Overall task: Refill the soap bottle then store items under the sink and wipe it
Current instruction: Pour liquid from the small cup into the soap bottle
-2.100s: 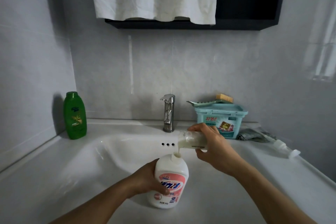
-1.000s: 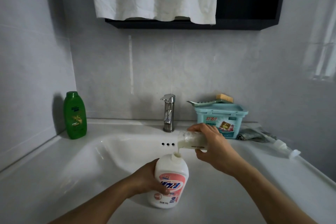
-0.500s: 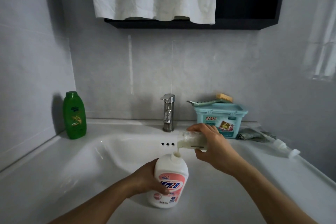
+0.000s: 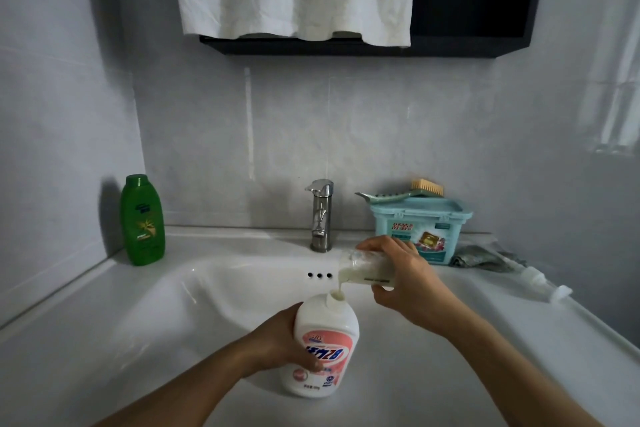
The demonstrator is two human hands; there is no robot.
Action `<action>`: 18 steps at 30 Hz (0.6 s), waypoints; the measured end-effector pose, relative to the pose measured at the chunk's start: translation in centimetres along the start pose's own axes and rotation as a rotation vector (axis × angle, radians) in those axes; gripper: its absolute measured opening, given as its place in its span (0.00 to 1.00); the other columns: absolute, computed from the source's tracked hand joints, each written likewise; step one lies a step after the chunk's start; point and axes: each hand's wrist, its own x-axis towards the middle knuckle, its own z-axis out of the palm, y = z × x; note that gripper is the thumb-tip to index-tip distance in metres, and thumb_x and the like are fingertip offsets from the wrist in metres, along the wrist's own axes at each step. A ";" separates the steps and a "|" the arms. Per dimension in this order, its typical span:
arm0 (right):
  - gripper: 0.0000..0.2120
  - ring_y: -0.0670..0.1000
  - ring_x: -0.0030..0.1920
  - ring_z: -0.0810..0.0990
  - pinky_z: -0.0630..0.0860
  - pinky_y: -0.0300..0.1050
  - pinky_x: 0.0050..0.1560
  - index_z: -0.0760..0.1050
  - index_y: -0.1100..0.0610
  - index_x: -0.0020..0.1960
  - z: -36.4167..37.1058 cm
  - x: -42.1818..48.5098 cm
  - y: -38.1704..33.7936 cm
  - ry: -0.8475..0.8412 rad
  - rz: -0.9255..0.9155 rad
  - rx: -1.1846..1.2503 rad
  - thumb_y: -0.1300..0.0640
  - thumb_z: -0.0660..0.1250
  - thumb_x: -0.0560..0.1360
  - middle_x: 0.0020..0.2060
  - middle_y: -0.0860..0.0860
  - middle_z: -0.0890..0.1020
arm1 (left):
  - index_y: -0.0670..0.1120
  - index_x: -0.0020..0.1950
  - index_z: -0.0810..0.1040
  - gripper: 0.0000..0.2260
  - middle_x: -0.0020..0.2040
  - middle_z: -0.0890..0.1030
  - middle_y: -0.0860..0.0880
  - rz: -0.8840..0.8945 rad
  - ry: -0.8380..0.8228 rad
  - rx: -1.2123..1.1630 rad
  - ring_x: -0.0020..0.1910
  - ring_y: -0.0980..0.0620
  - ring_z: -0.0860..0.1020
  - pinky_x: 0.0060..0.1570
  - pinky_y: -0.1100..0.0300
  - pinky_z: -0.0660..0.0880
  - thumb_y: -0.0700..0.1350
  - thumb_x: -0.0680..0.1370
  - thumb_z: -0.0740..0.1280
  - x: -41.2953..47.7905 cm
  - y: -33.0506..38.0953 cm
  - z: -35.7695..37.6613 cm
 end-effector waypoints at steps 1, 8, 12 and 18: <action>0.28 0.45 0.57 0.67 0.65 0.32 0.56 0.66 0.47 0.64 0.0 0.0 0.0 0.002 -0.001 0.002 0.61 0.72 0.68 0.57 0.40 0.69 | 0.50 0.62 0.74 0.32 0.52 0.84 0.51 0.001 0.002 0.000 0.53 0.55 0.82 0.52 0.60 0.78 0.34 0.61 0.78 0.0 0.0 0.0; 0.28 0.45 0.57 0.68 0.66 0.32 0.55 0.67 0.47 0.63 0.0 0.0 0.2 0.004 -0.014 0.011 0.61 0.72 0.68 0.56 0.41 0.70 | 0.51 0.62 0.75 0.32 0.52 0.85 0.52 -0.001 0.004 0.009 0.53 0.55 0.82 0.54 0.59 0.79 0.35 0.61 0.79 0.2 -0.2 -0.1; 0.28 0.44 0.57 0.68 0.65 0.31 0.54 0.67 0.47 0.63 0.0 0.1 0.1 0.012 -0.020 0.011 0.61 0.72 0.67 0.55 0.39 0.69 | 0.50 0.63 0.74 0.32 0.53 0.84 0.52 0.002 -0.001 0.017 0.53 0.55 0.82 0.52 0.61 0.78 0.34 0.62 0.78 0.1 -0.1 -0.1; 0.28 0.44 0.56 0.68 0.66 0.31 0.54 0.67 0.46 0.63 0.0 0.1 0.1 0.006 -0.007 0.009 0.60 0.72 0.68 0.54 0.39 0.68 | 0.51 0.62 0.75 0.32 0.52 0.84 0.52 0.006 0.004 0.013 0.53 0.55 0.82 0.54 0.58 0.79 0.36 0.60 0.79 0.1 -0.3 -0.1</action>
